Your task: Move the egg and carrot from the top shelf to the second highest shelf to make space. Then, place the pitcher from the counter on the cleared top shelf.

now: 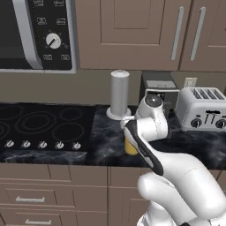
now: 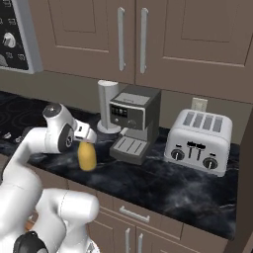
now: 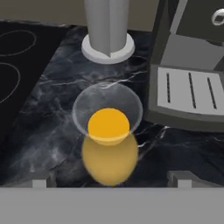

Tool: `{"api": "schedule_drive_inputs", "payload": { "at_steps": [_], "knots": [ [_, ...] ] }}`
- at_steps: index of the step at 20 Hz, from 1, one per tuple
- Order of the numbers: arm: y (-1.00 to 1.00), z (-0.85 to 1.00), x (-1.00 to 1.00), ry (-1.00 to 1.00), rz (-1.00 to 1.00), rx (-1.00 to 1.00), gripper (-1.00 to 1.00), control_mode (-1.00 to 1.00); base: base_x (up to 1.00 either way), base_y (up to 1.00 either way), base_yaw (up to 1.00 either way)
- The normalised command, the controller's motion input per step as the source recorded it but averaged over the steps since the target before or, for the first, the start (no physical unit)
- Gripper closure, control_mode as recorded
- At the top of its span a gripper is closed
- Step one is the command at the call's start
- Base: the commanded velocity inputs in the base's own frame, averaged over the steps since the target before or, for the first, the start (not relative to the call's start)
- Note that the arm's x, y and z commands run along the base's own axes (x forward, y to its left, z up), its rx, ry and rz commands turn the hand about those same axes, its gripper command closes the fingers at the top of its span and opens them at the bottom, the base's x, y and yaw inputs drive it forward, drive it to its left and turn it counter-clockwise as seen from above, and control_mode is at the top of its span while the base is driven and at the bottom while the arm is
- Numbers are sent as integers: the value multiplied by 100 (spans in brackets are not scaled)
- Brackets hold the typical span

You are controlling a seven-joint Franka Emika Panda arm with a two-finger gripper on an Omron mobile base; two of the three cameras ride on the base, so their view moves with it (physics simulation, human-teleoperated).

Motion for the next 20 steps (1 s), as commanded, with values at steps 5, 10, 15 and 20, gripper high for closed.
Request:
{"api": "schedule_drive_inputs", "payload": {
  "at_steps": [5, 10, 15, 20],
  "knots": [
    [0, -63, 6, -18, 0, 0, -100, -100, 0, 0, 0],
    [0, -40, 12, -18, 0, 0, -100, -100, 0, 0, 0],
    [0, -18, 21, -10, 0, 0, -100, -100, 0, 0, 0],
    [0, -30, 24, -3, 0, 0, -100, -100, 0, 0, 0]
  ]
}}
